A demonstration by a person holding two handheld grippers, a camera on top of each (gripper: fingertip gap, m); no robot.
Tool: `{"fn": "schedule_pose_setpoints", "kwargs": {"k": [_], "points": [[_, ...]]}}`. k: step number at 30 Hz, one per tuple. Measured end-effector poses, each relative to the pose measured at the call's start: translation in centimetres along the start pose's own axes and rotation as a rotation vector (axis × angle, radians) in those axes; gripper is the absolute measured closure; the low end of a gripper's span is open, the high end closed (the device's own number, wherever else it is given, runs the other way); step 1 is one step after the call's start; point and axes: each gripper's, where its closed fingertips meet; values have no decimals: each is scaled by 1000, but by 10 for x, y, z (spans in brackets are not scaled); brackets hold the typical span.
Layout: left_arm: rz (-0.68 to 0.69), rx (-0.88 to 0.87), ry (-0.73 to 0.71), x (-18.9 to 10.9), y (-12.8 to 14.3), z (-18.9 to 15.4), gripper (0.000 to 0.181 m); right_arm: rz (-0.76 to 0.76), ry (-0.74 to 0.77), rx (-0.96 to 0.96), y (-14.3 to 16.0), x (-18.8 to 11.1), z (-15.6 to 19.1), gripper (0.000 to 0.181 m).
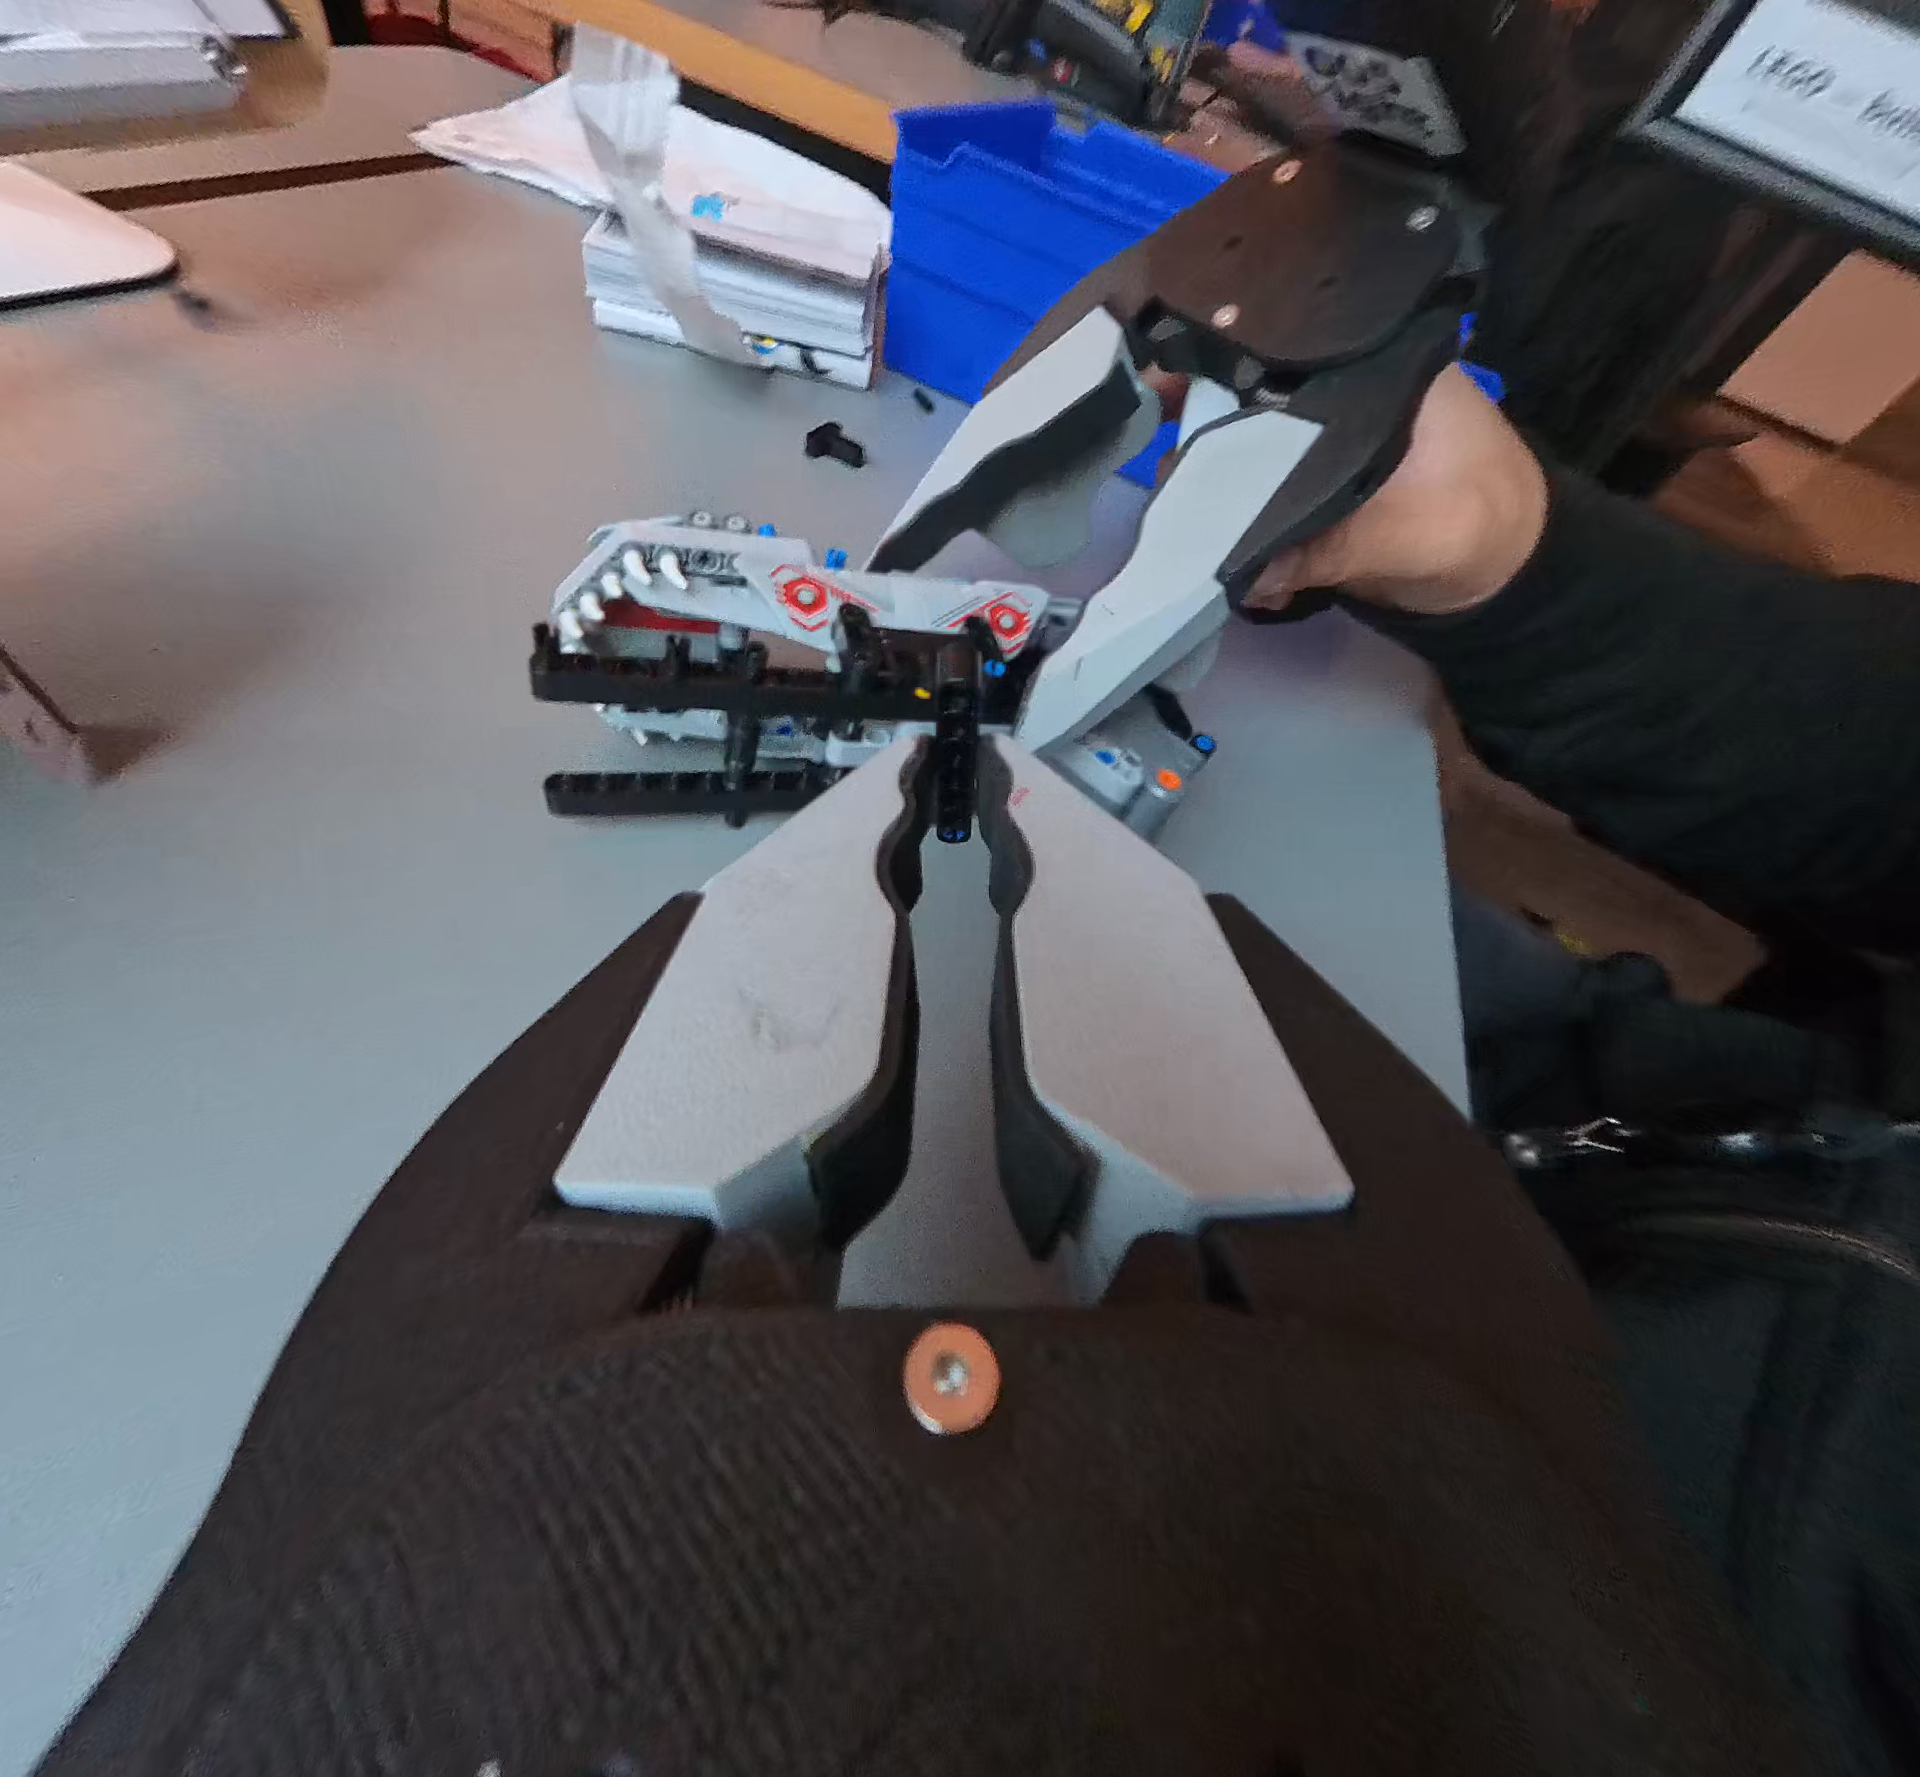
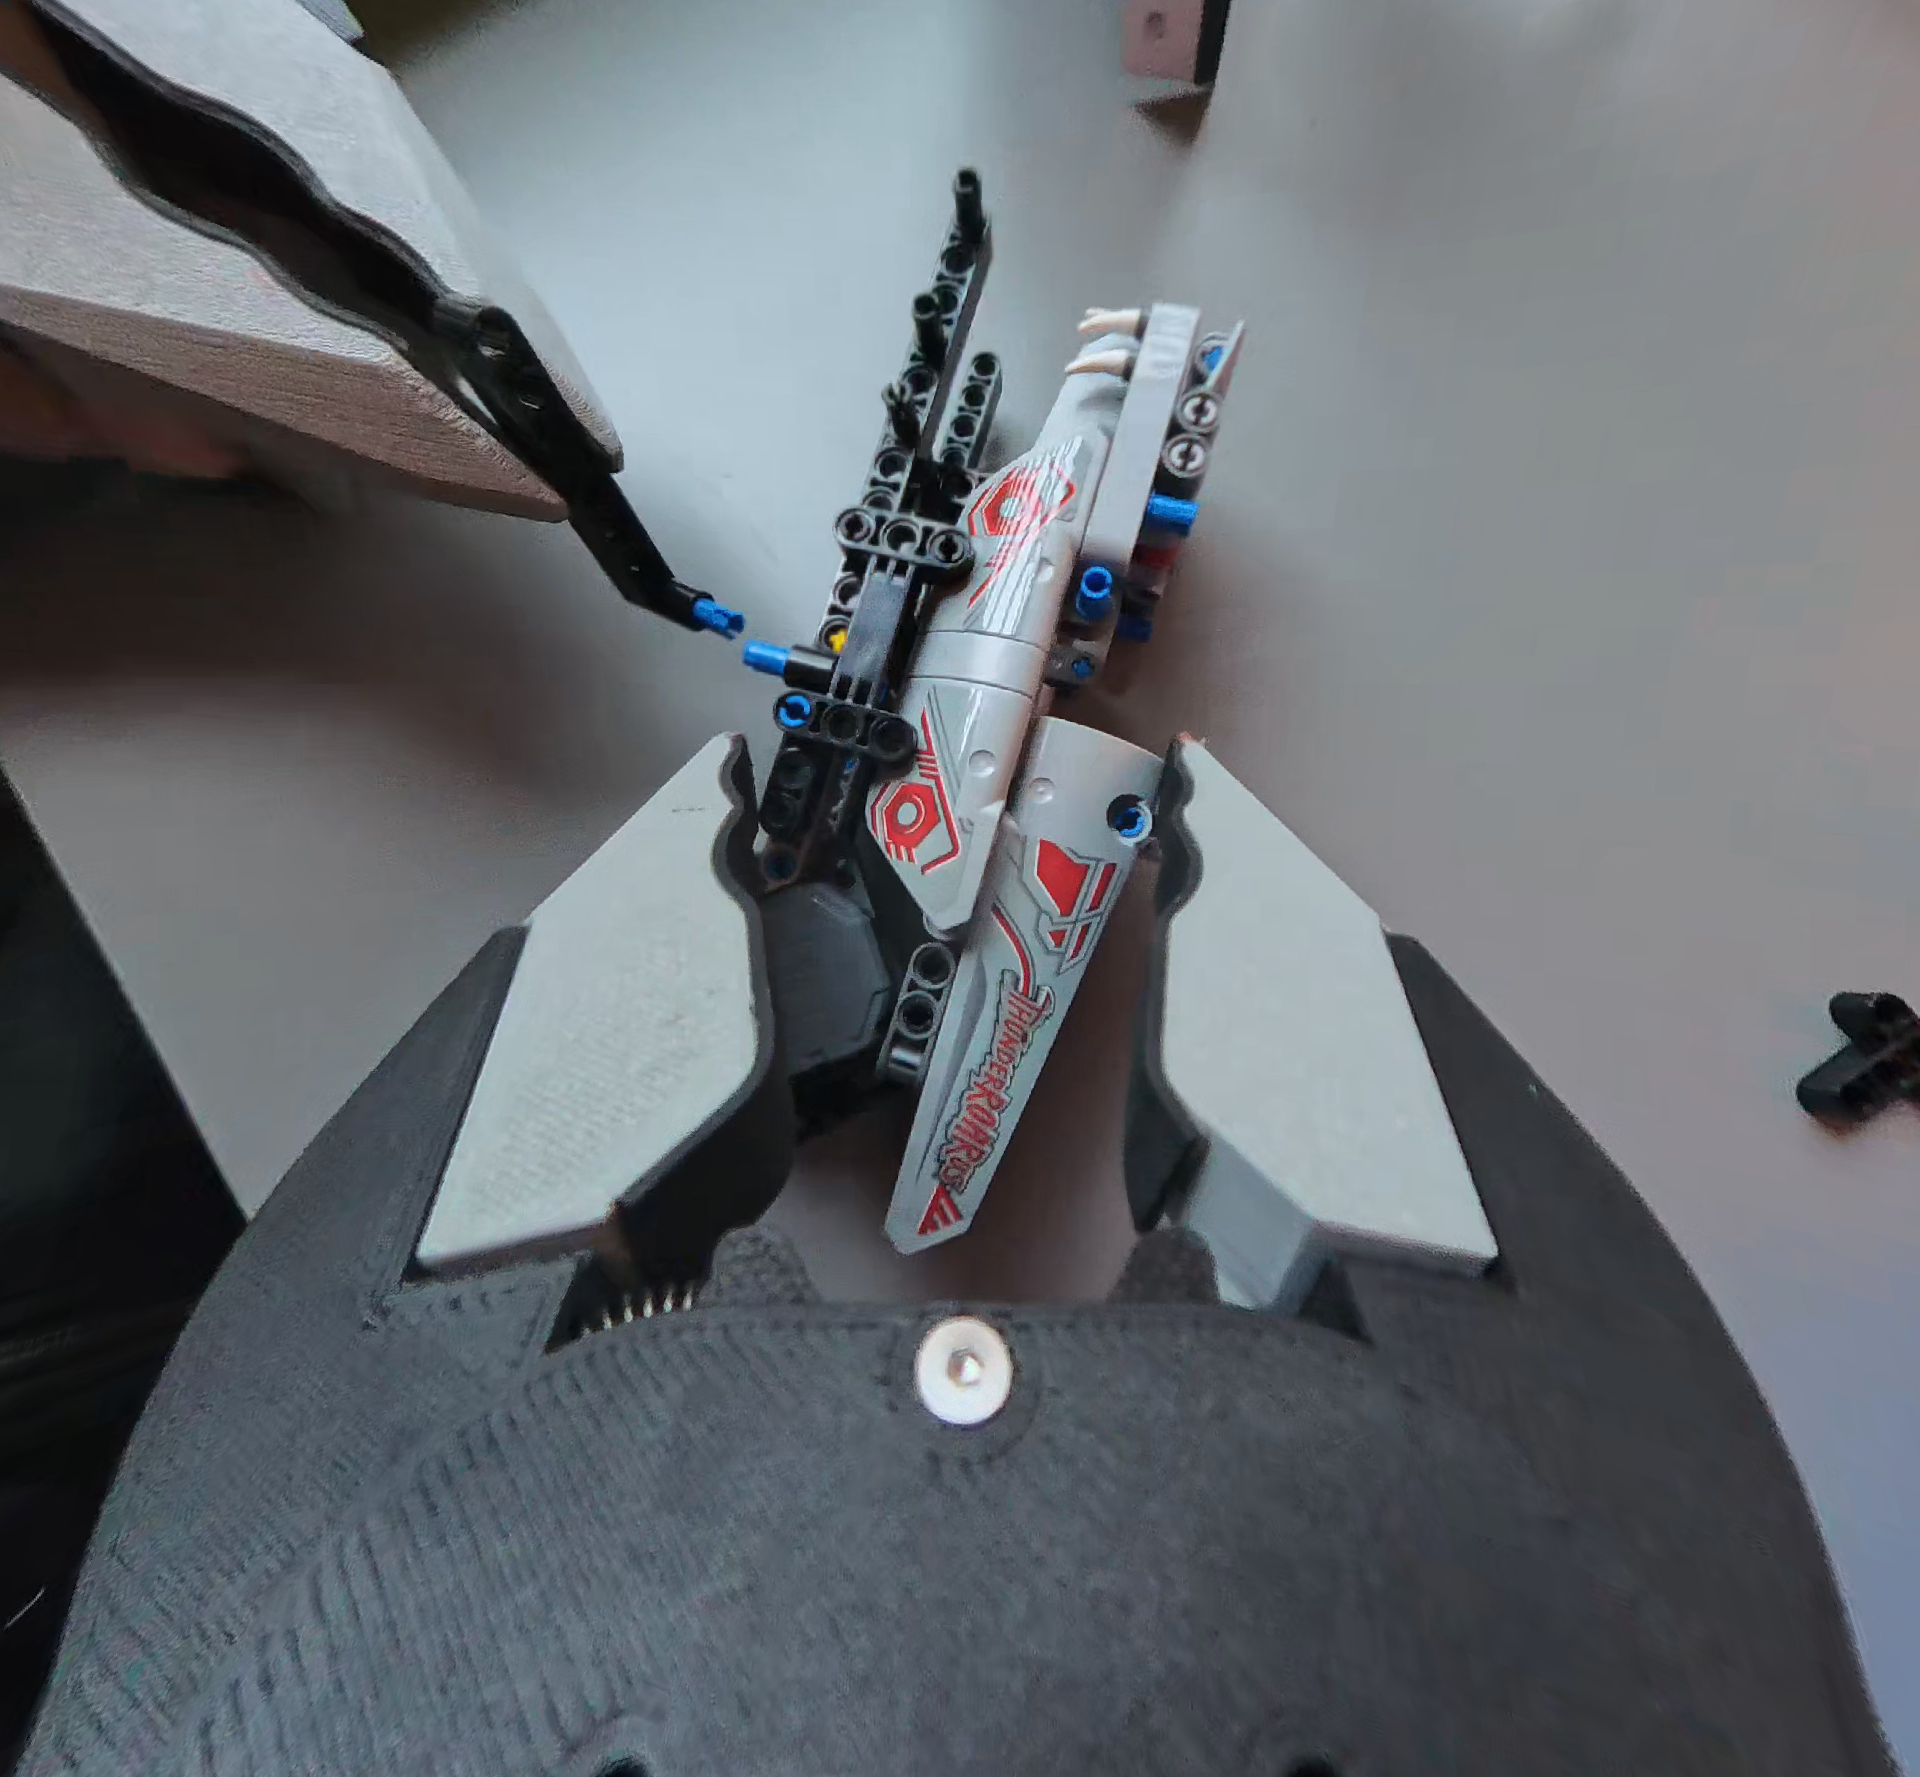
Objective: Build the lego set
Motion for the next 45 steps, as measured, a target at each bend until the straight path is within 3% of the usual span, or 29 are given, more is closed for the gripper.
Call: {"fn": "schedule_pose_setpoints", "kwargs": {"k": [3,5,9,13,17,21,25,27,29,33,37,40,43,45], "points": [[-20,-49,86,-4,-2,-8,176,-64,-65,-32,-5,-13,7,108],[-14,-72,102,-5,-1,-7,176,-117,-89,-4,-4,-21,4,114],[-3,-120,92,-3,0,-1,176,-309,-117,55,-14,-35,-4,109],[12,-172,41,-6,2,12,176,-406,59,45,-22,-65,-38,114],[109,-241,3,-8,18,23,175,-467,165,17,-30,-110,-44,117],[55,-318,98,-13,11,19,176,-503,234,69,-35,-163,-47,115],[-14,-317,230,-18,0,2,175,-489,339,55,-21,-221,-55,125],[11,-297,250,-16,3,-5,175,-443,392,46,-5,-235,-62,138],[23,-291,240,-14,5,-4,175,-408,407,84,9,-240,-66,130],[-12,-328,260,-17,0,-3,175,-494,301,114,0,-228,-40,129],[-32,-345,242,-18,-2,1,175,-435,292,66,-8,-165,-20,128],[-65,-333,225,-21,-5,3,175,-433,297,25,-20,-116,-17,143],[-92,-323,200,-24,-8,6,175,-415,350,-9,-56,-70,-47,139],[-97,-315,174,-23,-8,8,175,-385,278,15,-91,-26,-69,135]]}}
Point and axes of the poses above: each gripper's, where its closed fingertips meet, x out along the fingers, y out of its underside, z = x × y across the jaws, and after that the axes turned 6 degrees about -x, right-handed
